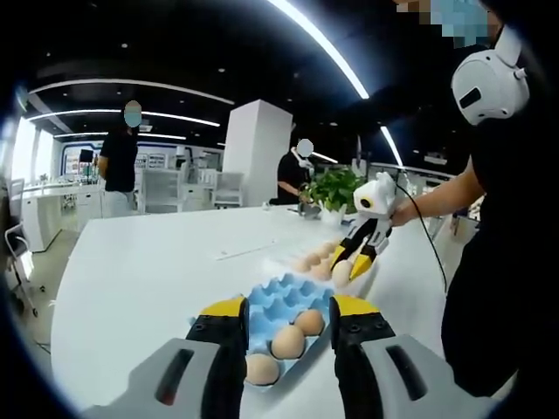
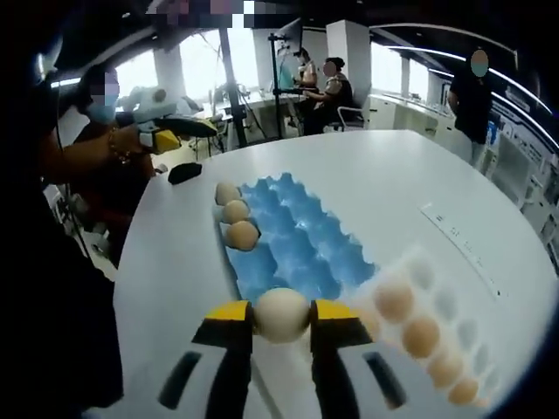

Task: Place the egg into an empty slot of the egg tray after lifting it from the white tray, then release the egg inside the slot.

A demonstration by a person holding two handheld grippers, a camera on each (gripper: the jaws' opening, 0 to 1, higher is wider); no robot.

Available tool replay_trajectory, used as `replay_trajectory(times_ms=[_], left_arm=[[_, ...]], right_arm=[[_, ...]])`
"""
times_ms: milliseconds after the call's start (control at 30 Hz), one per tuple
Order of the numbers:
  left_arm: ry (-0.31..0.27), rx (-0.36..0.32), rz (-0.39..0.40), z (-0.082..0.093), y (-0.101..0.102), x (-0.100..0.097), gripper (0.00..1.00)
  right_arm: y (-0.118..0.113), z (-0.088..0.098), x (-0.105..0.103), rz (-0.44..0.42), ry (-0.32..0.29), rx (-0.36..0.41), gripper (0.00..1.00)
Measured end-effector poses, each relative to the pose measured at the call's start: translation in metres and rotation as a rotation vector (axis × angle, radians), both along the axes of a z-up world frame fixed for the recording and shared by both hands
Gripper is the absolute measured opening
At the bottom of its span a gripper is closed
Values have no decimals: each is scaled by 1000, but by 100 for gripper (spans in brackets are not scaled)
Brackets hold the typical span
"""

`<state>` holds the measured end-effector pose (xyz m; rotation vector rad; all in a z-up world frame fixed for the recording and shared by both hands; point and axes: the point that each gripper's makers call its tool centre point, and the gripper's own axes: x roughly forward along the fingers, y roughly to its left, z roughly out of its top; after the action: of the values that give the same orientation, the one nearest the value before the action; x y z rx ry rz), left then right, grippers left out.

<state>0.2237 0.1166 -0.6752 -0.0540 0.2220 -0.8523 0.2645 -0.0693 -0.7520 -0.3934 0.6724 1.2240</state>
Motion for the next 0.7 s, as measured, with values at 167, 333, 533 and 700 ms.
replay_trajectory(times_ms=[167,333,533,700], left_arm=[[0,-1,-2,0,-1,0,37],[1,-1,-3,-1,-1,0,36],[3,0,-3,-1,-2,0,36],[3,2,-2,0,-1,0,36]], right_arm=[[16,-1,-4,29,4,14,25],[28,-2,-6,48,11,25,25],[42,-5,-5,68,17,34,25],[50,-9,-5,78,29,38,25]])
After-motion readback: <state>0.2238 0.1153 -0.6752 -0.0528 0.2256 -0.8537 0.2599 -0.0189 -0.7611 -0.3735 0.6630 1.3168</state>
